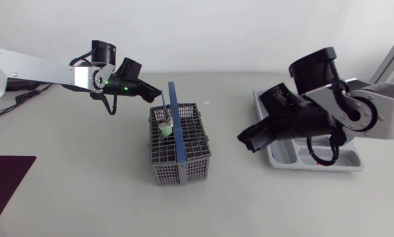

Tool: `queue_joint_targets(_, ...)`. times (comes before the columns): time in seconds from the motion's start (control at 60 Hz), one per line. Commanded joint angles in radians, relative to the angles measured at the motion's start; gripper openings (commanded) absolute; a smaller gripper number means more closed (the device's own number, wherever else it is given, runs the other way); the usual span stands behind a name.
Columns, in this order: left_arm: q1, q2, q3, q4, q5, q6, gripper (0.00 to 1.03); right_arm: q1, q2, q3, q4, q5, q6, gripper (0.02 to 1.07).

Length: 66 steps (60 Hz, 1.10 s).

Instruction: Unload the cutlery basket into the drawer organizer.

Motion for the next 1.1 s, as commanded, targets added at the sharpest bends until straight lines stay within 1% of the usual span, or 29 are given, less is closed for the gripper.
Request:
queue_joint_targets(0.0, 0.006, 0.024, 0.032, -0.021, 0.015, -0.023, 0.96, 0.041, 0.008, -0.034, -0.046, -0.013, -0.023, 0.86)
queue_joint_targets(0.083, 0.021, 0.018, 0.036, -0.064, 0.068, -0.003, 0.96, 0.087, -0.002, -0.038, -0.106, -0.042, -0.023, 0.86)
queue_joint_targets(0.133, 0.029, 0.016, 0.036, -0.072, 0.075, 0.001, 0.94, 0.111, -0.015, -0.047, -0.115, -0.056, -0.023, 0.86)
queue_joint_targets(0.183, 0.038, 0.015, 0.041, -0.102, 0.104, 0.017, 0.91, 0.146, -0.019, -0.061, -0.115, -0.062, -0.026, 0.86)
queue_joint_targets(0.233, 0.041, 0.013, 0.038, -0.122, 0.117, 0.038, 0.86, 0.179, -0.018, -0.072, -0.112, -0.062, -0.034, 0.86)
queue_joint_targets(0.283, 0.044, 0.013, 0.039, -0.133, 0.123, 0.04, 0.77, 0.202, -0.01, -0.08, -0.1, -0.062, -0.037, 0.86)
queue_joint_targets(0.333, 0.044, 0.013, 0.039, -0.144, 0.124, 0.044, 0.67, 0.225, -0.001, -0.083, -0.092, -0.082, -0.04, 0.85)
queue_joint_targets(0.383, 0.044, 0.012, 0.038, -0.151, 0.13, 0.046, 0.53, 0.246, 0.007, -0.086, -0.083, -0.096, -0.041, 0.74)
queue_joint_targets(0.4, 0.044, 0.012, 0.038, -0.154, 0.134, 0.046, 0.49, 0.252, 0.011, -0.087, -0.074, -0.097, -0.041, 0.67)
queue_joint_targets(0.417, 0.046, 0.012, 0.038, -0.156, 0.137, 0.046, 0.44, 0.254, 0.013, -0.087, -0.068, -0.099, -0.041, 0.64)
queue_joint_targets(0.433, 0.044, 0.012, 0.039, -0.164, 0.141, 0.046, 0.36, 0.261, 0.019, -0.089, -0.058, -0.105, -0.041, 0.53)
queue_joint_targets(0.45, 0.046, 0.01, 0.041, -0.168, 0.144, 0.046, 0.31, 0.264, 0.024, -0.089, -0.051, -0.108, -0.041, 0.47)
queue_joint_targets(0.467, 0.044, 0.01, 0.041, -0.168, 0.144, 0.046, 0.28, 0.269, 0.028, -0.089, -0.045, -0.112, -0.041, 0.41)
queue_joint_targets(0.483, 0.044, 0.012, 0.039, -0.171, 0.146, 0.046, 0.18, 0.278, 0.041, -0.089, -0.032, -0.119, -0.041, 0.28)
queue_joint_targets(0.5, 0.044, 0.01, 0.039, -0.171, 0.146, 0.046, 0.18, 0.278, 0.044, -0.089, -0.029, -0.119, -0.041, 0.25)
queue_joint_targets(0.517, 0.041, 0.01, 0.036, -0.177, 0.15, 0.047, 0.18, 0.284, 0.06, -0.086, -0.011, -0.134, -0.043, 0.1)
queue_joint_targets(0.55, 0.041, 0.01, 0.036, -0.179, 0.154, 0.047, 0.18, 0.286, 0.068, -0.083, -0.008, -0.145, -0.049, 0.09)
queue_joint_targets(0.567, 0.038, 0.009, 0.036, -0.193, 0.167, 0.055, 0.16, 0.289, 0.074, -0.081, 0.003, -0.16, -0.058, 0.08)
queue_joint_targets(0.767, 0.035, 0.009, 0.046, -0.242, 0.216, 0.08, 0.15, 0.324, 0.149, -0.04, 0.046, -0.194, -0.091, 0.07)
queue_joint_targets(0.867, 0.034, 0.007, 0.042, -0.272, 0.236, 0.107, 0.15, 0.337, 0.186, -0.018, 0.064, -0.195, -0.092, 0.07)
queue_joint_targets(0.983, 0.035, -0.005, 0.018, -0.308, 0.256, 0.152, 0.15, 0.317, 0.223, 0.011, 0.09, -0.194, -0.091, 0.08)
queue_joint_targets(1.083, 0.046, -0.028, -0.014, -0.309, 0.269, 0.172, 0.15, 0.28, 0.235, 0.035, 0.095, -0.192, -0.091, 0.07)
